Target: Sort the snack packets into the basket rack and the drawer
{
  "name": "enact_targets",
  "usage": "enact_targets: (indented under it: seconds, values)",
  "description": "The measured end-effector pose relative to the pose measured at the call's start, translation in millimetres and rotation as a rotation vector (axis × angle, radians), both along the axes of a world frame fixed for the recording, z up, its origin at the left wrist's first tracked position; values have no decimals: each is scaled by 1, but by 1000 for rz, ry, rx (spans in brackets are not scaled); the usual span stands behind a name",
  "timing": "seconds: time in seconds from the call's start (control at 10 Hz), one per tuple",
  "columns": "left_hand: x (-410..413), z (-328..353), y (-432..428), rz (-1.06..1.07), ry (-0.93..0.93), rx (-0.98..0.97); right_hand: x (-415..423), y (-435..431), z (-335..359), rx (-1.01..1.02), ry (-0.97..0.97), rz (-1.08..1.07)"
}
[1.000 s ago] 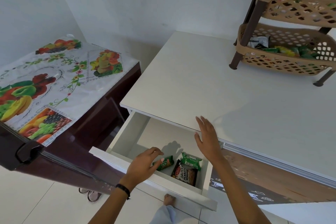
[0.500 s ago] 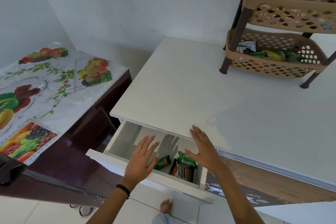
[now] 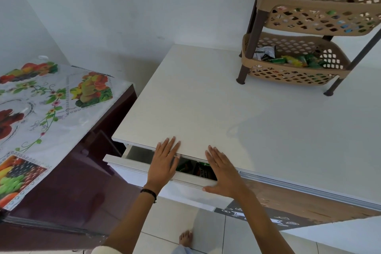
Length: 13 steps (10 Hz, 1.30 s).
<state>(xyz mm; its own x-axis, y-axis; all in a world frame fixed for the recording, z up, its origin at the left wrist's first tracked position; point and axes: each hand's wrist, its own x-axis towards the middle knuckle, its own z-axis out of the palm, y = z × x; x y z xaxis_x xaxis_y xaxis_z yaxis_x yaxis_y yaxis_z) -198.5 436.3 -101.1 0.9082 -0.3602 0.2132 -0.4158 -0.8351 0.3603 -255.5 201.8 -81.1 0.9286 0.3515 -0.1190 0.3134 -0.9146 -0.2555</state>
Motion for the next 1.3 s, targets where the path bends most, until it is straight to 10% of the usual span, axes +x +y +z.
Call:
enact_targets:
  seconds: [0.9, 1.3]
  values:
    - [40, -9, 6, -145, -252, 92, 10, 27, -11, 69, -478, -298]
    - [93, 51, -25, -547, 132, -54, 41, -6, 16, 366, -282, -286]
